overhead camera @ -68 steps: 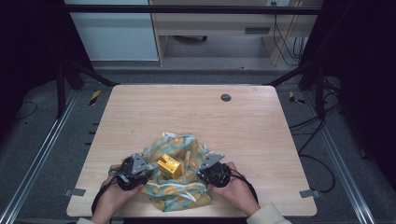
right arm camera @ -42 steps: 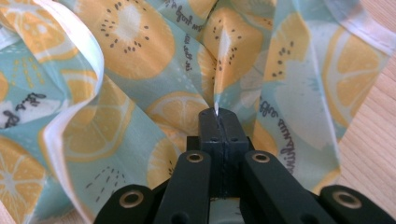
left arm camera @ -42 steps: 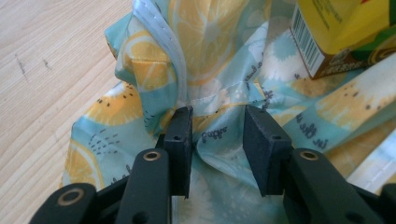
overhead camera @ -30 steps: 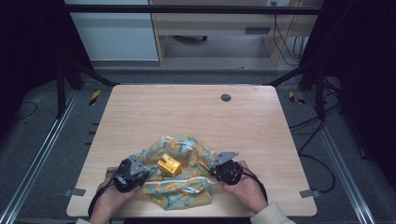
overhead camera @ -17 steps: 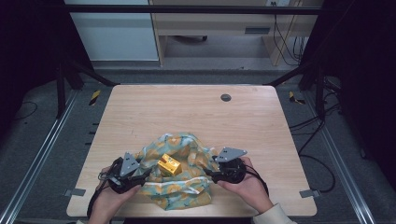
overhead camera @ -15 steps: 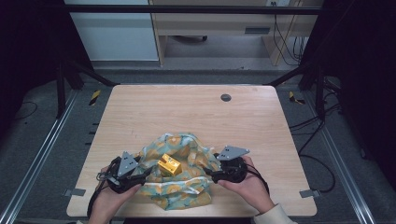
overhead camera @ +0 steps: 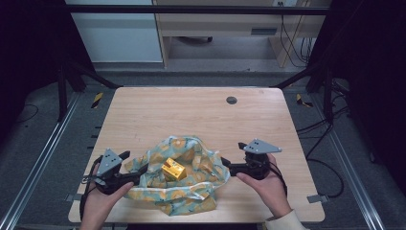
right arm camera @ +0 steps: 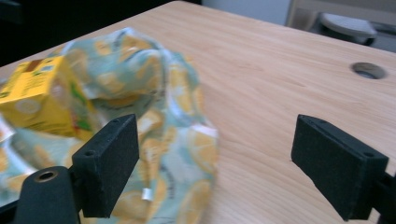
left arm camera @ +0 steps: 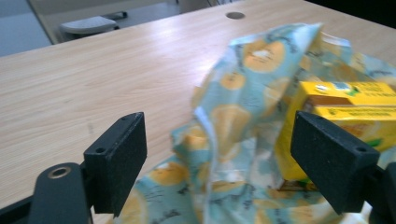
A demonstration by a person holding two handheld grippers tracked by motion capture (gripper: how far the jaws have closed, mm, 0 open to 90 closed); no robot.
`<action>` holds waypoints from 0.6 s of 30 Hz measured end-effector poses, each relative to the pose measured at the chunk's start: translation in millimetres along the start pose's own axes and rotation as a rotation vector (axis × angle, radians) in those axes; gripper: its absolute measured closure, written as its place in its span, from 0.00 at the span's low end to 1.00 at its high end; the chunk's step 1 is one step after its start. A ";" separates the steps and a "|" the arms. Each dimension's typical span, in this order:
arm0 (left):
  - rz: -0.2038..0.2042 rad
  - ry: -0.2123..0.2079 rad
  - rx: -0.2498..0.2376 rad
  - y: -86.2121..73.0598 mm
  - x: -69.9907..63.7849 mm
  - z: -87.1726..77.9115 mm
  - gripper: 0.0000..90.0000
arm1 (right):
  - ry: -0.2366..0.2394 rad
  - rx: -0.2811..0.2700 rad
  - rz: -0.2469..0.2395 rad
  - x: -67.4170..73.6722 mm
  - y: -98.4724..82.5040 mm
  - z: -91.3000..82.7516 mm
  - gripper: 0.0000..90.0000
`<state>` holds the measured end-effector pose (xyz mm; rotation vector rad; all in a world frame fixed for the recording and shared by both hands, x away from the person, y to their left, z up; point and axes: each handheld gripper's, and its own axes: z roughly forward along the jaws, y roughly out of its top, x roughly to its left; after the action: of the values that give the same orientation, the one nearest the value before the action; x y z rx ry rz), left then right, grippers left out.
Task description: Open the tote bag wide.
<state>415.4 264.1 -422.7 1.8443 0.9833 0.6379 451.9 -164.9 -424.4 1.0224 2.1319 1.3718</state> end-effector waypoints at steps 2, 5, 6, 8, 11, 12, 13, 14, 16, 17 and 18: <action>-0.020 0.020 -0.003 -1.9 7.6 -1.4 0.20 | -0.026 -0.006 0.017 -6.2 -0.9 -2.4 0.16; -0.034 0.056 -0.005 -4.4 18.0 -4.3 0.20 | -0.070 -0.013 0.045 -17.7 -3.5 -6.6 0.16; -0.037 0.068 -0.007 -5.1 21.0 -5.4 0.20 | -0.085 -0.015 0.055 -21.2 -4.6 -8.2 0.16; -0.042 0.087 -0.005 -6.5 27.1 -7.5 0.19 | -0.106 -0.015 0.071 -27.5 -6.6 -10.9 0.14; -0.057 0.115 -0.007 -9.0 36.5 -10.2 0.19 | -0.150 -0.017 0.094 -38.6 -10.8 -16.9 0.13; -0.064 0.118 -0.008 -9.4 38.3 -10.7 0.19 | -0.157 -0.019 0.098 -41.2 -11.7 -18.3 0.13; -0.070 0.121 -0.011 -9.9 39.9 -10.9 0.18 | -0.166 -0.016 0.103 -42.9 -12.5 -19.4 0.13; -0.074 0.124 -0.010 -10.5 42.0 -11.1 0.18 | -0.172 -0.015 0.106 -44.7 -13.2 -20.5 0.13; -0.078 0.132 -0.002 -12.3 46.1 -10.7 0.18 | -0.186 -0.017 0.114 -49.6 -15.4 -23.0 0.13; -0.076 0.134 0.004 -13.0 47.4 -10.3 0.17 | -0.196 -0.017 0.119 -52.8 -16.9 -24.5 0.13; -0.073 0.141 0.011 -13.9 49.0 -9.6 0.17 | -0.199 -0.016 0.122 -54.7 -17.9 -25.5 0.13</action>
<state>429.9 313.3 -429.9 1.7829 1.1431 0.7275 464.0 -226.2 -432.2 1.2458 1.9385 1.2799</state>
